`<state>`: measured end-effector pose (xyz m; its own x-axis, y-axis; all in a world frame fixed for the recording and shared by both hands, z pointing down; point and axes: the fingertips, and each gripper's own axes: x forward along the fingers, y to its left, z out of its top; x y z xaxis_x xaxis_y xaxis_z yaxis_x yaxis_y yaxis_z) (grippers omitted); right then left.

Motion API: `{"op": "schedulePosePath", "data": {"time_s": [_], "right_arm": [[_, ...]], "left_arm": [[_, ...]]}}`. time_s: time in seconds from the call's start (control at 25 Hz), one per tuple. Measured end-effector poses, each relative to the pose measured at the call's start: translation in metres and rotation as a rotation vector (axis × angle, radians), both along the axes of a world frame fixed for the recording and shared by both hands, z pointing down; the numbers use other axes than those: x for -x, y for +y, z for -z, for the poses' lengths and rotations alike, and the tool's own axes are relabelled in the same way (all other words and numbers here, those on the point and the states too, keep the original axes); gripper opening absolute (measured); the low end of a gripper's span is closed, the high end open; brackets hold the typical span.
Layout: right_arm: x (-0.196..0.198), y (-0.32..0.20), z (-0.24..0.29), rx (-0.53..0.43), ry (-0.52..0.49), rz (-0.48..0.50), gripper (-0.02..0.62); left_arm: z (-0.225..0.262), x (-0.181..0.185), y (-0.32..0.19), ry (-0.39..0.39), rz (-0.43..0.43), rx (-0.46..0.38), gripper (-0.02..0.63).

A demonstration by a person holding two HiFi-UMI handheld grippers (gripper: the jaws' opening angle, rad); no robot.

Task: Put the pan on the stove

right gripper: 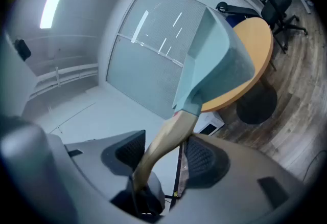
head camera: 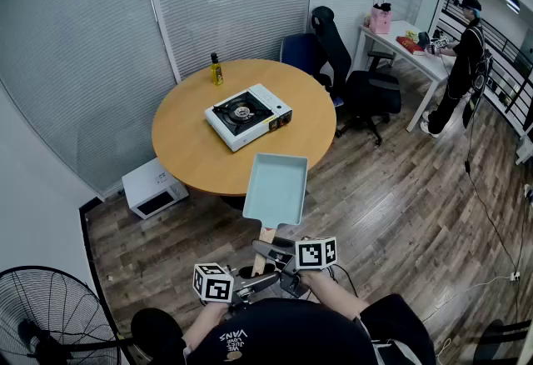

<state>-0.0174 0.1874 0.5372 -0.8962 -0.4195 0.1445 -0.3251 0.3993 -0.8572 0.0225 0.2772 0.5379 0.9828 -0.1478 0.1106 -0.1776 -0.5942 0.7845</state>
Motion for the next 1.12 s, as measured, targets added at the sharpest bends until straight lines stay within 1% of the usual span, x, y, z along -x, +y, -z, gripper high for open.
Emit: {"op": "schedulePosePath", "data": {"time_s": [0.36,0.84,1.12], "right_arm": [[-0.018,-0.003,0.001,-0.019,0.006,0.025,0.222],[-0.061,-0.001,-0.012,0.008,0.015,0.067,0.221],[-0.07,-0.021,-0.024,0.028,0.028,0.055,0.222]], "left_arm": [[0.0,-0.02,-0.004,-0.01,0.02,-0.012,0.144],[-0.01,-0.066,-0.005,0.011,0.072,0.0,0.146],[-0.019,-0.074,-0.025,0.018,0.059,0.02,0.146]]}}
